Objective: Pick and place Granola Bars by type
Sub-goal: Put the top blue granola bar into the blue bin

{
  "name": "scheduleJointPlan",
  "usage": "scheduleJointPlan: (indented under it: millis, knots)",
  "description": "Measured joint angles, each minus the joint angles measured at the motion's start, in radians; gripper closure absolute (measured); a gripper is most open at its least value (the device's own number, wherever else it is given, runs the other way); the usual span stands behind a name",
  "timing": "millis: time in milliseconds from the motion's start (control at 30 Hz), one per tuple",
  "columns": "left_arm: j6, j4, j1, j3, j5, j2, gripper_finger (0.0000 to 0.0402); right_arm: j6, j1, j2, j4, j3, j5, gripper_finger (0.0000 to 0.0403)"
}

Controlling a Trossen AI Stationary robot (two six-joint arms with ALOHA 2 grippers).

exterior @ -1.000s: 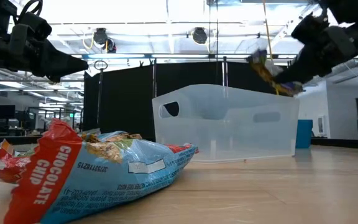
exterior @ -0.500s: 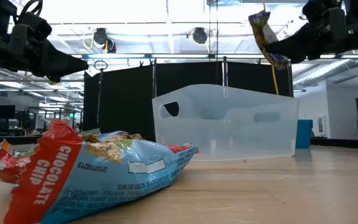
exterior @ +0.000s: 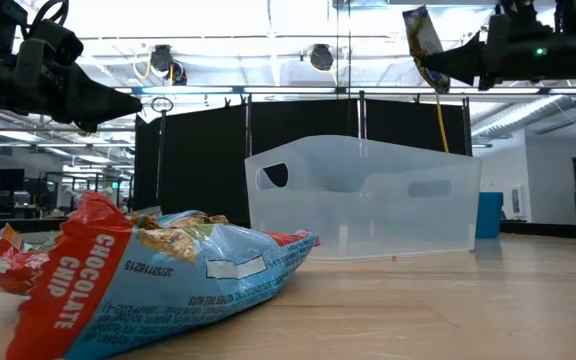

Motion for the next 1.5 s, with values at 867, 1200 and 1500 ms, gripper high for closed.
scheduleJointPlan:
  millis: [867,1200,1500]
  knots:
    - [0.0,0.0,0.0,0.0,0.0,0.0,0.0325,0.219,-0.392,-0.05,-0.452,0.189,-0.001,0.0393]
    - [0.0,0.0,0.0,0.0,0.0,0.0,0.0325,0.278,-0.439,0.117,-0.652,0.243,-0.003,0.0393]
    - [0.0,0.0,0.0,0.0,0.0,0.0,0.0325,0.304,-0.468,0.284,-0.675,0.243,-0.056,0.0393]
